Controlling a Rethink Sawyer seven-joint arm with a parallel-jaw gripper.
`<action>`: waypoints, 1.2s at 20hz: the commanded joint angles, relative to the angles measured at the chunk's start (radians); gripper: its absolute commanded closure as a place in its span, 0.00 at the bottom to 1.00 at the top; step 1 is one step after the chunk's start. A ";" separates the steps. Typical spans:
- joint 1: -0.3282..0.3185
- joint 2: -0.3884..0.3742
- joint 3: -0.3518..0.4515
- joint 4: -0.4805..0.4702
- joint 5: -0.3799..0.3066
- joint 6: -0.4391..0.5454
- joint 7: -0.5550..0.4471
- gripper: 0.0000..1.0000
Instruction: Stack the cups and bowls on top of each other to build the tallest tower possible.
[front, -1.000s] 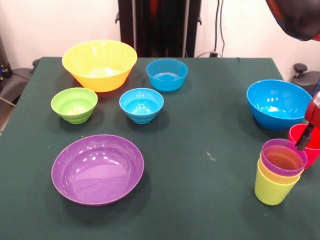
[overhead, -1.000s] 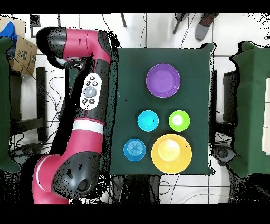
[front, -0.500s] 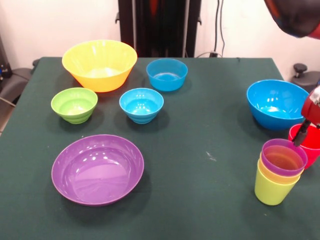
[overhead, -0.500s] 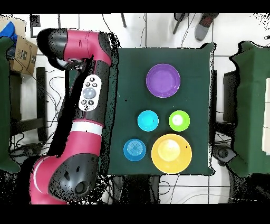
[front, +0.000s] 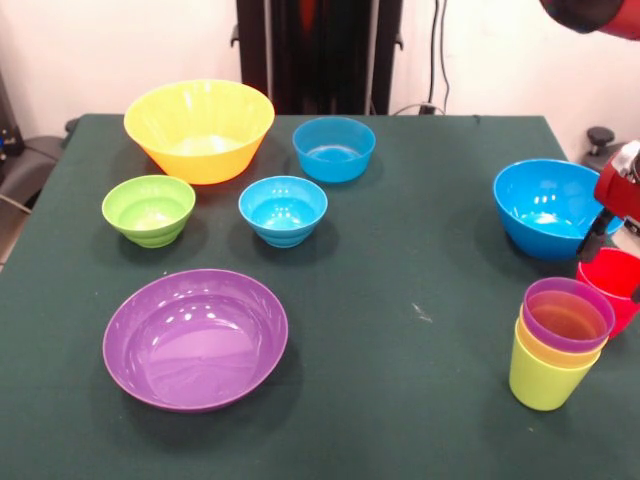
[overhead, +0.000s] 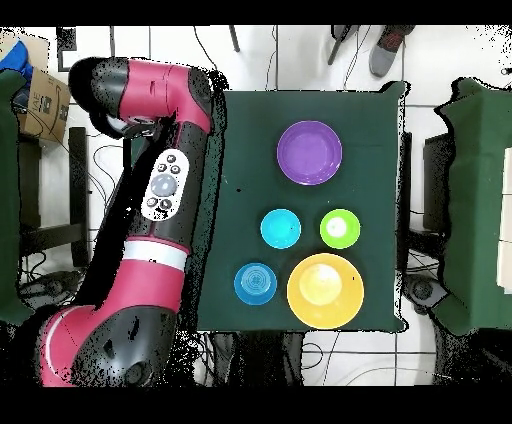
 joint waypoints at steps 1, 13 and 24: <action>0.008 -0.013 0.102 0.129 -0.071 -0.107 0.061 0.00; 0.013 -0.011 0.102 0.158 -0.075 -0.176 0.060 0.00; 0.002 0.017 0.106 0.170 -0.077 -0.229 0.050 0.00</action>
